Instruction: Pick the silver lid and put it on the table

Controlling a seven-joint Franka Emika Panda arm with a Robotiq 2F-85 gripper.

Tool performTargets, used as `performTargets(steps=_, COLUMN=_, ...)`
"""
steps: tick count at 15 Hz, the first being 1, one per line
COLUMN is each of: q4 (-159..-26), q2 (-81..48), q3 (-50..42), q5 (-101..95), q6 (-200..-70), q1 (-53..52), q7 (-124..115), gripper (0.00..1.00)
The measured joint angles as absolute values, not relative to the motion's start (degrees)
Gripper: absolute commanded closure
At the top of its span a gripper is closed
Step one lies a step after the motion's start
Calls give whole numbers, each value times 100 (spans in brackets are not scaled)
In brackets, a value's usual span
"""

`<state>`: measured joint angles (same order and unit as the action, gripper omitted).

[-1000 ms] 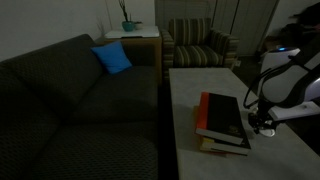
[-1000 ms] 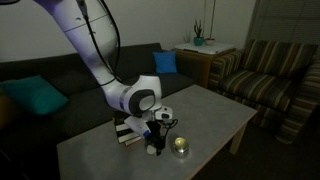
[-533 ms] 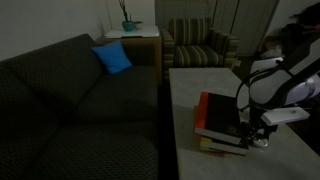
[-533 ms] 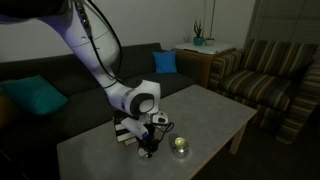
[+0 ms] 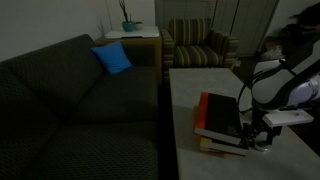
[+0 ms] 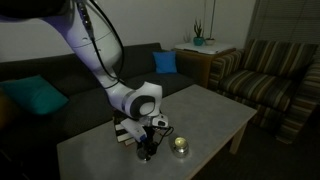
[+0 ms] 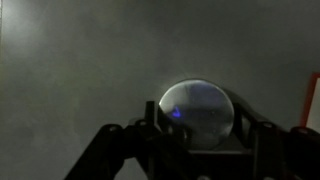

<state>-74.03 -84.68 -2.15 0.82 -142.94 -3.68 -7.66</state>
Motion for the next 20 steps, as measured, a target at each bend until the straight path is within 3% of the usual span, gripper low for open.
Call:
performTargets(steps=13, q4=-7611, q2=-8453, q3=-194, q5=92, q6=-14447, q1=-287, q7=-865, gripper=0)
performTargets(steps=20, q4=-8144, q2=-8276, q3=-248, q5=89, q6=-15232, q1=-378, q7=-942, gripper=0)
